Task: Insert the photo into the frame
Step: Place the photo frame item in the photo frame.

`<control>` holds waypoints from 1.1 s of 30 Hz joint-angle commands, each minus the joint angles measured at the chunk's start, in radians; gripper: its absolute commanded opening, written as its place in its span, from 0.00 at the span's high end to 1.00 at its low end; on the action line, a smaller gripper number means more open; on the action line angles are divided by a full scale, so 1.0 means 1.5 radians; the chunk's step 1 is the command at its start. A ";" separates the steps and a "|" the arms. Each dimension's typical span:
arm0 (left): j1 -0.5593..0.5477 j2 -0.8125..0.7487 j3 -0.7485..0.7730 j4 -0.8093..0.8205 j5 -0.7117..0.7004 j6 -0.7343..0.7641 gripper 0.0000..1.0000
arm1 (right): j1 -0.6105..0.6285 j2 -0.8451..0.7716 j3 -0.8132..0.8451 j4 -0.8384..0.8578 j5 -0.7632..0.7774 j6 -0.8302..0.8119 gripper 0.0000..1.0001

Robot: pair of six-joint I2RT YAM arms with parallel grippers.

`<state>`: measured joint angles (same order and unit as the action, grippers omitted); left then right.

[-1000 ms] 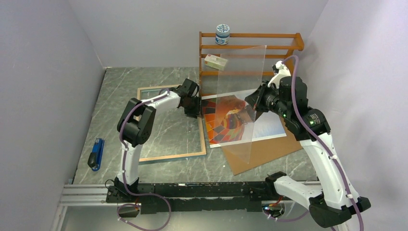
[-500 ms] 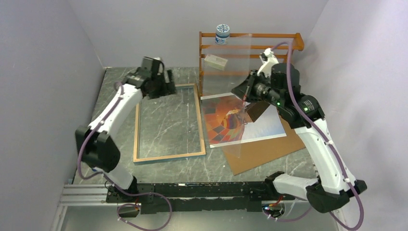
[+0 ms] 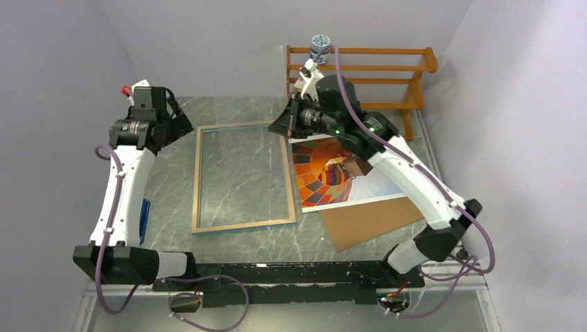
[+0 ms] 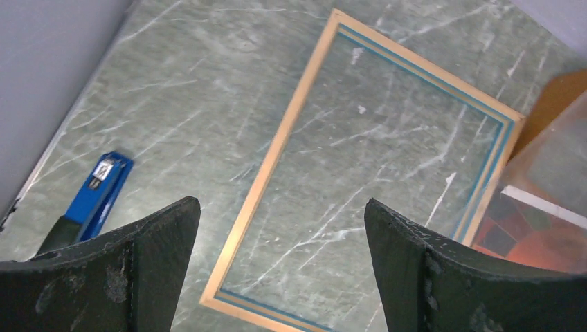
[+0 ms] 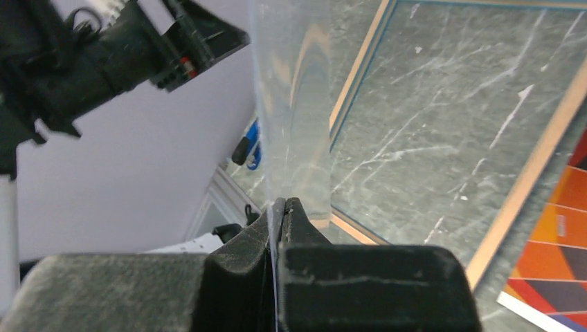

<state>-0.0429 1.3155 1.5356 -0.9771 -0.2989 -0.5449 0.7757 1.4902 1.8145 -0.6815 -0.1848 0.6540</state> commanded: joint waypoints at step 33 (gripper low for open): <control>0.175 0.037 -0.199 0.104 0.267 -0.005 0.06 | -0.147 0.421 -0.092 0.397 -0.364 0.217 1.00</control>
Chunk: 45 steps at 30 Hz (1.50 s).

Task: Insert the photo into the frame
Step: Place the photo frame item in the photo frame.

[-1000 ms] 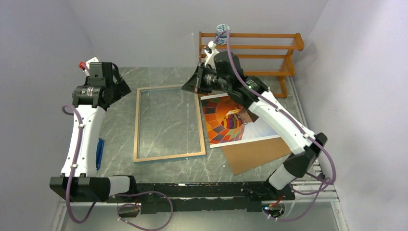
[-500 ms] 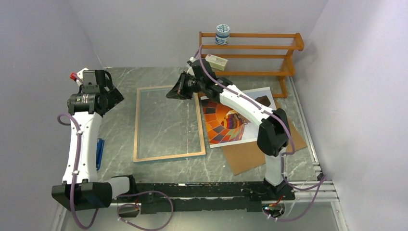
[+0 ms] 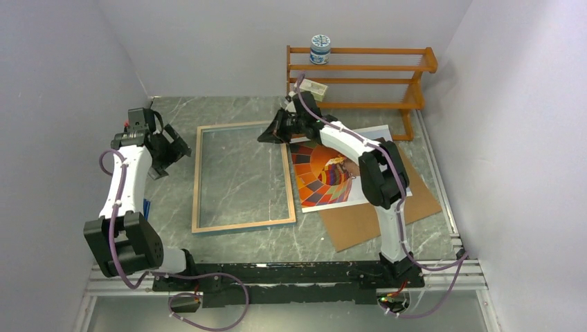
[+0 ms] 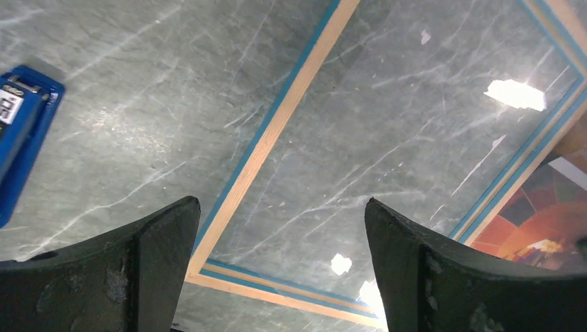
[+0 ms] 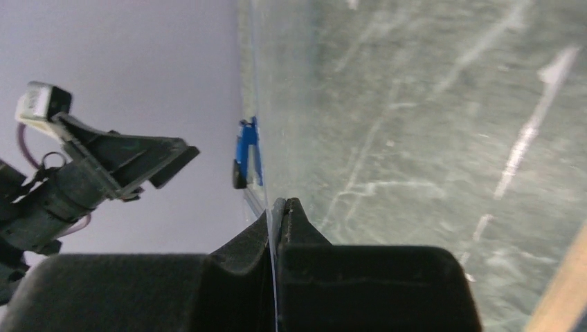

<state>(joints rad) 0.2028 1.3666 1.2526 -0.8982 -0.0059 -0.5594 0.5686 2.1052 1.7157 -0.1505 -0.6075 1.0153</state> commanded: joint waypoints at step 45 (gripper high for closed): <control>0.015 0.024 -0.036 0.101 0.059 0.005 0.07 | 0.022 0.085 -0.008 0.077 -0.045 -0.018 1.00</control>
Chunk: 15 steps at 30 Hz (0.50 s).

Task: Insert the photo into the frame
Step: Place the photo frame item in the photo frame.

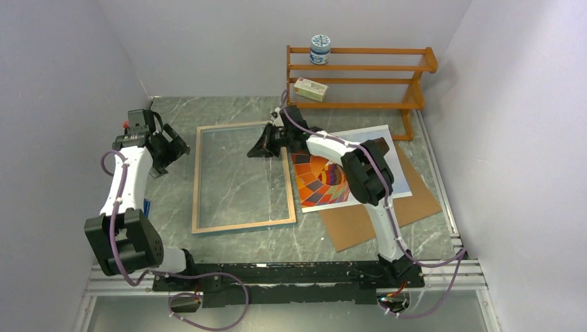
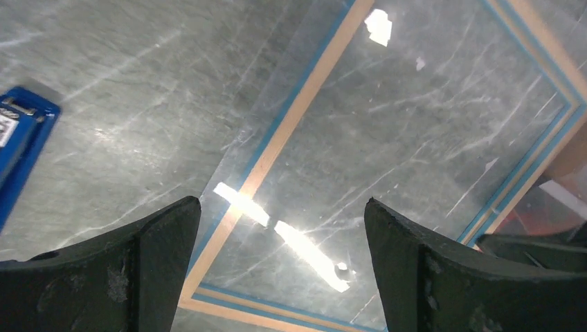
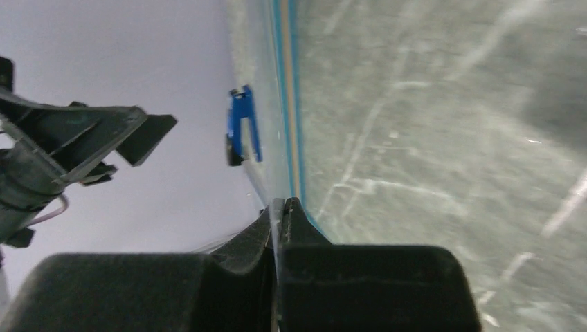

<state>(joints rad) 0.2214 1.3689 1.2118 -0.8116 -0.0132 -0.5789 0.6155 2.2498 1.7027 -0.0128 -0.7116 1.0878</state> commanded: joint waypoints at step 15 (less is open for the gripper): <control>0.003 0.138 -0.038 0.122 0.112 0.019 0.15 | -0.052 -0.022 -0.090 0.024 0.013 -0.101 1.00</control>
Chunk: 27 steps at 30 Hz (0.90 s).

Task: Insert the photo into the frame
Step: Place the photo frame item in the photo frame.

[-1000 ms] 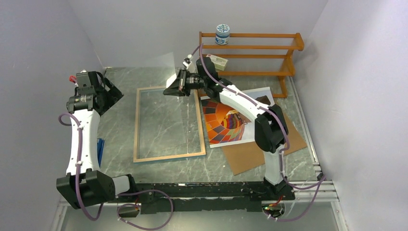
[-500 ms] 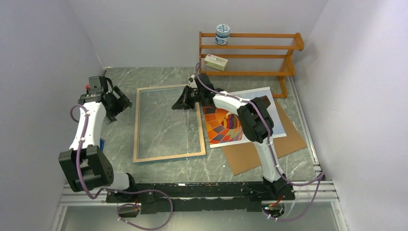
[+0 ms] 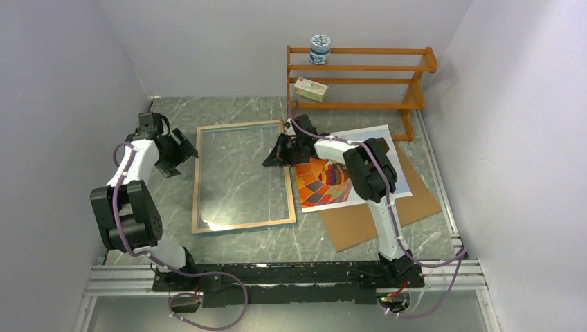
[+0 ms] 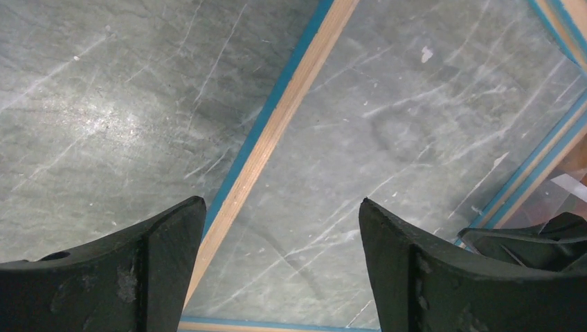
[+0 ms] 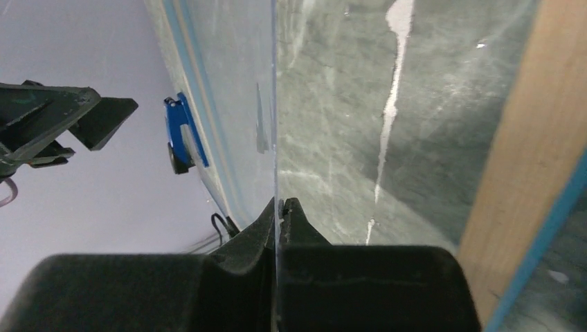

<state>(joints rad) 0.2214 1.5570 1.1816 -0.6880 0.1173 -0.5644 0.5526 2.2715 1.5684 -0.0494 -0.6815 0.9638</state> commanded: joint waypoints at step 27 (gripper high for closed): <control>0.001 0.079 -0.042 0.023 0.037 -0.007 0.36 | -0.032 -0.021 0.004 0.083 -0.046 -0.044 1.00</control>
<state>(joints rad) 0.2214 1.6543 1.1164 -0.6476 0.1387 -0.5697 0.5205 2.2715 1.5425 0.0208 -0.7288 0.9005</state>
